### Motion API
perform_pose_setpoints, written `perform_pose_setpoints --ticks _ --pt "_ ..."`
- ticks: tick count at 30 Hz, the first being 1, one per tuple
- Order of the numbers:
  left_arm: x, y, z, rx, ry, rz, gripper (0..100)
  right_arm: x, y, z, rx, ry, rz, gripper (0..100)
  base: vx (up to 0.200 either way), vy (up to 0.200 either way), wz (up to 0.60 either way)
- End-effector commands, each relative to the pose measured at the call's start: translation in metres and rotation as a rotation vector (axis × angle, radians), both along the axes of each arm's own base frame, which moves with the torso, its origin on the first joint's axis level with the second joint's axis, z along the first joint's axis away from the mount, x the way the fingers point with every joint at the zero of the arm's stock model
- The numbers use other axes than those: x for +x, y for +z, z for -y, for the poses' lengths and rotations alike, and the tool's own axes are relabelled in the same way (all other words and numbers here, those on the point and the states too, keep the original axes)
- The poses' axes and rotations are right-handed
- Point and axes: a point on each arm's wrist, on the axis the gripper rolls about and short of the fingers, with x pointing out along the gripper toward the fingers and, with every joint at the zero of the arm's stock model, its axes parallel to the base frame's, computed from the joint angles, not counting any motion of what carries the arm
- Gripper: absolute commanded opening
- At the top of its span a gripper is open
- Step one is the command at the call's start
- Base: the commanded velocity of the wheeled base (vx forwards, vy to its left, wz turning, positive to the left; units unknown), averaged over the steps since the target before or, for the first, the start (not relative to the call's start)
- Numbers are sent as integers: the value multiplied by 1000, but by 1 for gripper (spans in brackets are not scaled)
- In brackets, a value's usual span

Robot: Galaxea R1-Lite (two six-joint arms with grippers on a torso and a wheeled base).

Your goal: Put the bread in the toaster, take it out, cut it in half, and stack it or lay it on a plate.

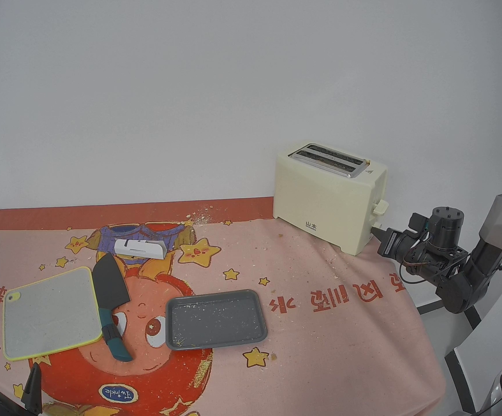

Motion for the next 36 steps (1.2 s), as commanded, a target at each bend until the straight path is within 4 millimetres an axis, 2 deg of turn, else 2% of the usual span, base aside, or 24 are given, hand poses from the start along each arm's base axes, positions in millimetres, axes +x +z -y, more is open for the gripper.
perform_pose_setpoints --ticks 1,17,36 --pt "1 -5 0 -1 1 -15 100 0 -1 0 -1 0 -3 0 0 0 0" --pt "1 -5 0 -1 1 -15 100 2 -12 2 -8 -7 -31 0 0 0 0" --pt "1 -5 0 -1 2 -15 100 0 -9 0 -7 0 -28 0 0 0 0"
